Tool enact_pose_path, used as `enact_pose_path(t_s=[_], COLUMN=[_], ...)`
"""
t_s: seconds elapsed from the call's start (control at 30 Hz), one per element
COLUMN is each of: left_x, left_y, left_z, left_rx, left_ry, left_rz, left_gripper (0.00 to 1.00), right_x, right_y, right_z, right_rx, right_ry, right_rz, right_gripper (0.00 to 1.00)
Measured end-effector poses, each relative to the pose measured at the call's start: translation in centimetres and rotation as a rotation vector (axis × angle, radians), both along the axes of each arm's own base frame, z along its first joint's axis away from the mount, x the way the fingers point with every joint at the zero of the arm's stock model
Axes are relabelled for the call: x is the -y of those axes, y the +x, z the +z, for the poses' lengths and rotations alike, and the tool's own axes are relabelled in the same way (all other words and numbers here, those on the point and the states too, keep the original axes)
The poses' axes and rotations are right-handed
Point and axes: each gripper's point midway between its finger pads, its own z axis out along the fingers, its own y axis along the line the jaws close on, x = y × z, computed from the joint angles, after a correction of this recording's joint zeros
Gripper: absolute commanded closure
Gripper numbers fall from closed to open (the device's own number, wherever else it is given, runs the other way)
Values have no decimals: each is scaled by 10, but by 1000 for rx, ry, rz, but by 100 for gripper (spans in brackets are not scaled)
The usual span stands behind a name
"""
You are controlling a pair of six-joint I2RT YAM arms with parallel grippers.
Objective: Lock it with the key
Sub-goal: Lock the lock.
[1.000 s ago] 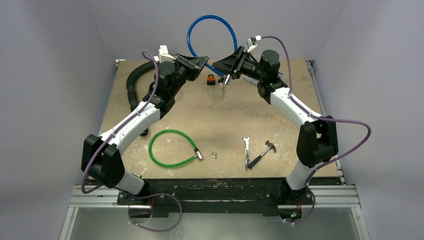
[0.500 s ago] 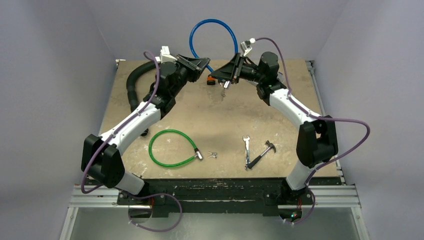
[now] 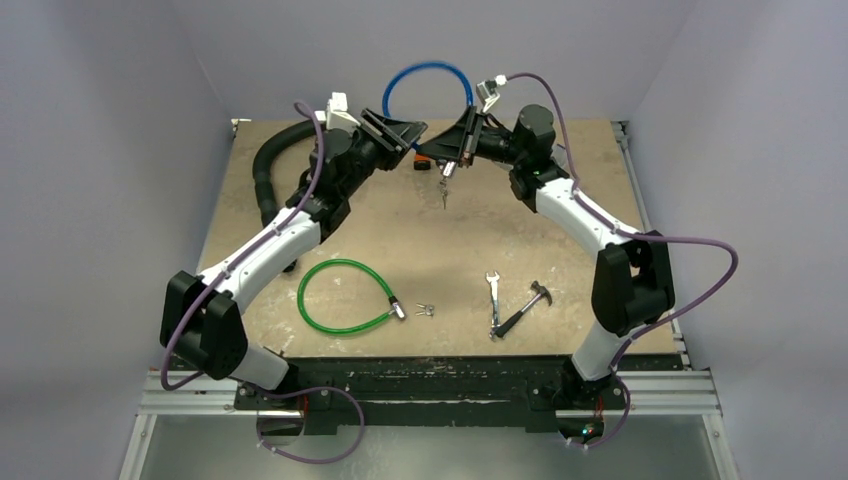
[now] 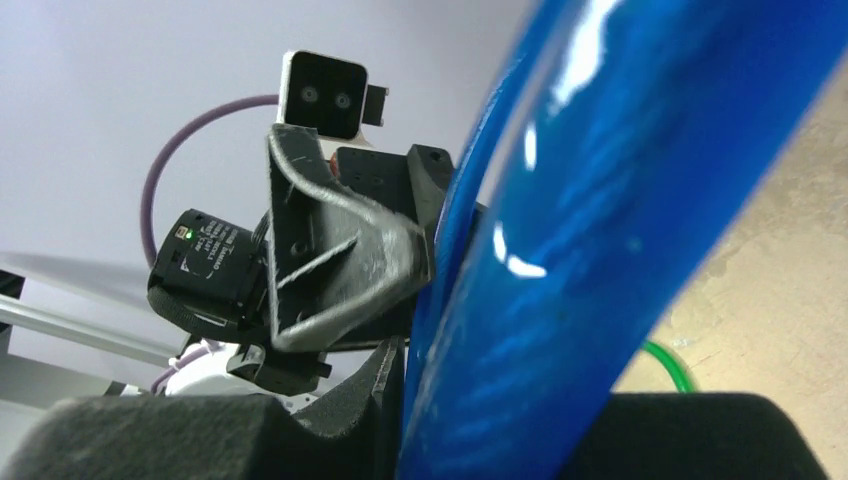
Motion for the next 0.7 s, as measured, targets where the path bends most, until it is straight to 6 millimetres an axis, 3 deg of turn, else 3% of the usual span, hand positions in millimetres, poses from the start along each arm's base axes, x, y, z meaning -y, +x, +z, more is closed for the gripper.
enact_pose_path(t_s=[0.07,0.13,0.2,0.37,0.53,0.7], left_x=[3,1,-8,-33,-36,-46], left_y=[-4,-5,-3,-12,-26,-31], left_z=[-6,-10,-12,2,21,17], left_rx=[10,25,55,182,340,446], left_ry=[32,61,101,217,352,518], left_rz=[-37,-56,-54,-35,-87,-115], left_gripper=[36,34,30,8,2,0], right_x=[-4,-6,-7,-4,6,12], right_y=[-3,-3,-3,3,12,19], right_z=[0,-2,-3,-1,3,8], right_rx=[-6,-15,-16,-12,-4,10], right_ry=[1,0,0,9,28,46], right_rz=[7,8,8,-16,-48,-84], right_gripper=[100,100,100,100,100,100])
